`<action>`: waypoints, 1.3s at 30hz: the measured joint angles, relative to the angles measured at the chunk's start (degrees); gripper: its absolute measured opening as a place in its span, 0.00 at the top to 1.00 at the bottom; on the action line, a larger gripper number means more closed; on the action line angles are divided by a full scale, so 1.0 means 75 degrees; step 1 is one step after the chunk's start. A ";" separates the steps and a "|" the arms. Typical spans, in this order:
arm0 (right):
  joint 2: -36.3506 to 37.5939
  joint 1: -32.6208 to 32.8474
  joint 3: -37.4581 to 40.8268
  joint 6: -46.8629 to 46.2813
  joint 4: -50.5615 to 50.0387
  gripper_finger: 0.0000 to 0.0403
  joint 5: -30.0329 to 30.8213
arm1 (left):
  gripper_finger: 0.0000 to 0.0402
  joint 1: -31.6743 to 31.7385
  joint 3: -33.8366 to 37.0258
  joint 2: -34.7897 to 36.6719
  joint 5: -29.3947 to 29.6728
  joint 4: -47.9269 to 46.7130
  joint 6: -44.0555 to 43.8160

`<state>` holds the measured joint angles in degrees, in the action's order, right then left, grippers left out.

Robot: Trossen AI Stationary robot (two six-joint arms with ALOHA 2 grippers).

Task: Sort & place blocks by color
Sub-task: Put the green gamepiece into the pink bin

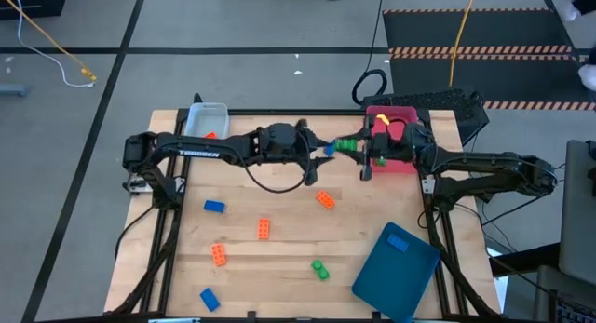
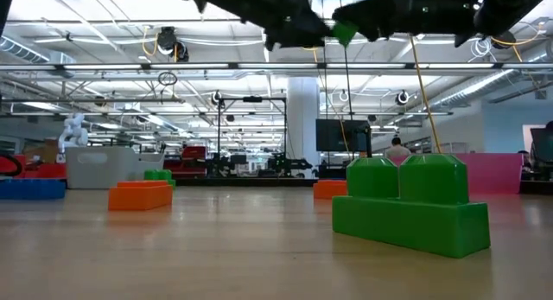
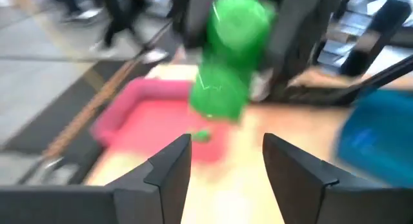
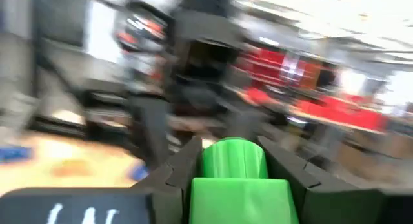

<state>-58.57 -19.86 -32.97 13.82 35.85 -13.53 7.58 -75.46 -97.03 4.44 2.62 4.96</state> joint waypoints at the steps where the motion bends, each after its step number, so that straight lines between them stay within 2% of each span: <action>1: 0.0136 0.0000 0.0000 0.0329 -0.0421 0.71 0.0545 | 0.51 -0.0003 0.0002 0.0174 0.0424 -0.0558 0.0064; 4: 0.0490 0.0003 0.0006 0.1256 -0.1515 0.71 0.2635 | 0.51 -0.0042 -0.0012 0.0571 0.1937 -0.1698 -0.0068; 8: 0.0692 -0.0177 0.0006 0.1965 -0.2336 0.71 0.5702 | 0.53 -0.0040 -0.0003 0.0931 0.3240 -0.3080 -0.0696; 11: 0.0693 -0.0533 0.0006 0.1810 -0.2684 0.71 0.6708 | 0.55 -0.0033 -0.0003 0.1043 0.3871 -0.3855 -0.1130; 16: 0.0692 -0.1265 0.0006 0.0829 -0.3458 0.69 0.6827 | 0.59 0.0047 -0.0003 0.1046 0.4598 -0.4882 -0.1652; 23: 0.0709 -0.1887 0.0006 0.0122 -0.4038 0.62 0.6789 | 0.62 0.0303 -0.0003 0.1049 0.4673 -0.6303 -0.2482; 32: 0.0709 -0.1901 0.0006 0.0229 -0.3641 0.50 0.6770 | 0.62 0.0554 0.0010 0.1049 0.4673 -0.8090 -0.3761; 35: 0.0726 -0.1827 0.0006 0.0222 -0.3554 0.46 0.6762 | 0.62 0.0556 0.0329 0.1057 0.4645 -0.8197 -0.4198; 39: 0.0846 -0.1741 0.0006 0.0029 -0.3502 0.42 0.5971 | 0.62 0.0641 0.0982 0.1046 0.4312 -0.8203 -0.4563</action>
<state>-52.23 -32.91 -32.93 14.04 9.58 31.25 12.39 -68.10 -89.19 36.78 -58.91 -29.26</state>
